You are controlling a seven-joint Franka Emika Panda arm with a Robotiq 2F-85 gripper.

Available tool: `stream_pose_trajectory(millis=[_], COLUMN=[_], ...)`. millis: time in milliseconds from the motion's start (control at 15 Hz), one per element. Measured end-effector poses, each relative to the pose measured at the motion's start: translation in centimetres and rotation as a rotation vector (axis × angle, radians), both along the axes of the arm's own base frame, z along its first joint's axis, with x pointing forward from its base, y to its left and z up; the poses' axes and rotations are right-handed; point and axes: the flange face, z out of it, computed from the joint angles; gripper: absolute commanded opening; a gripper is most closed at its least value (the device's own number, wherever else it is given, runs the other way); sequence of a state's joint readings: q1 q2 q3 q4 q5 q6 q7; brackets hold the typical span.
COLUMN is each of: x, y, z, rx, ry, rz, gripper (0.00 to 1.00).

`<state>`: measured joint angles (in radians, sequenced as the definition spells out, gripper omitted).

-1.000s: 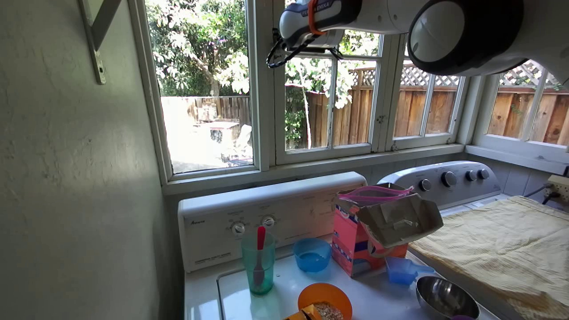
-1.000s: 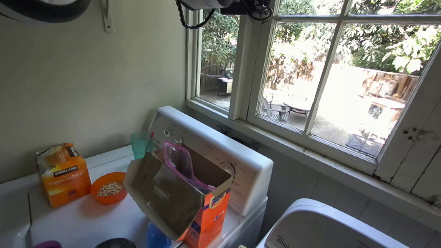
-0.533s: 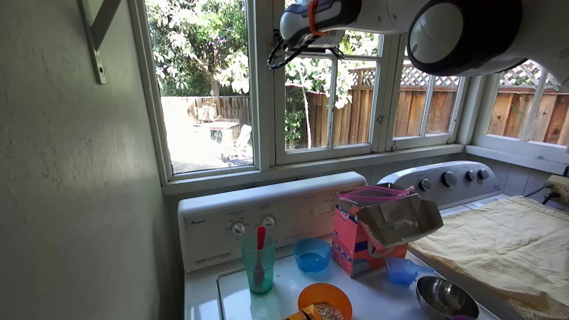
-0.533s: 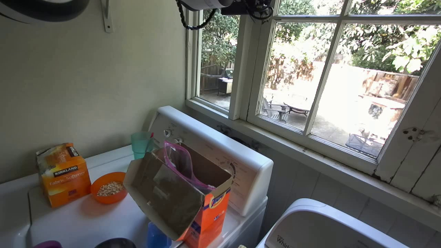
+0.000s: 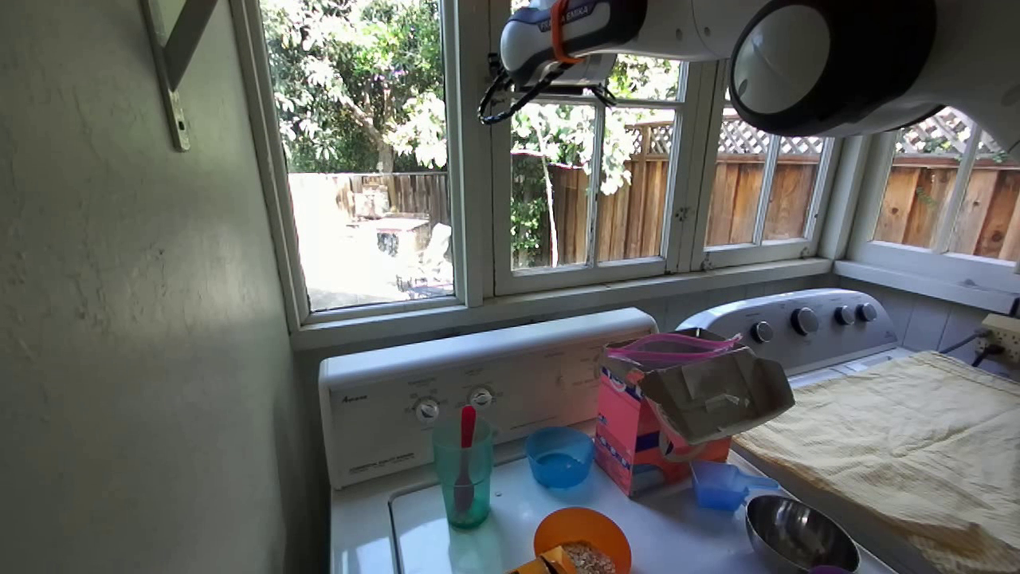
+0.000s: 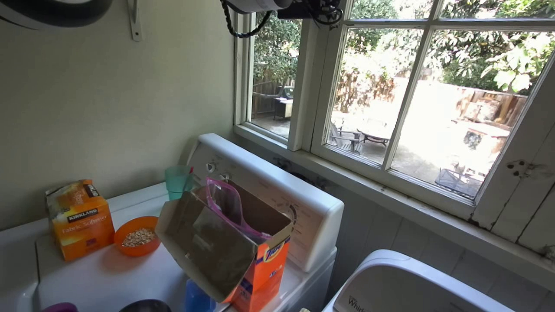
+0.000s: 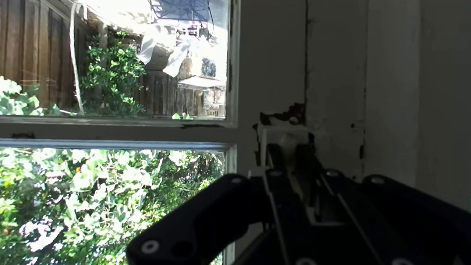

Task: Partially open the window

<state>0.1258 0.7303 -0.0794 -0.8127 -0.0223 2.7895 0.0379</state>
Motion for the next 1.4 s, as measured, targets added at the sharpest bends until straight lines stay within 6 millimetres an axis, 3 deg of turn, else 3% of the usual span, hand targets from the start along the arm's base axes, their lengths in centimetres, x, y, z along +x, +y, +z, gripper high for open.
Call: stream_pose_trajectory(millis=[133,267,600,1400], x=[0.0,0.0,0.0,0.3], y=[0.0,0.0,0.0,-2.5], z=[0.0,-0.1,-0.1,-0.7], rx=[-0.003,-0.005,0.03,0.465], ry=[0.0,0.002,0.004,0.032], rz=[-0.001,-0.002,-0.012,0.012], gripper=[0.06,0.0,0.03,0.03])
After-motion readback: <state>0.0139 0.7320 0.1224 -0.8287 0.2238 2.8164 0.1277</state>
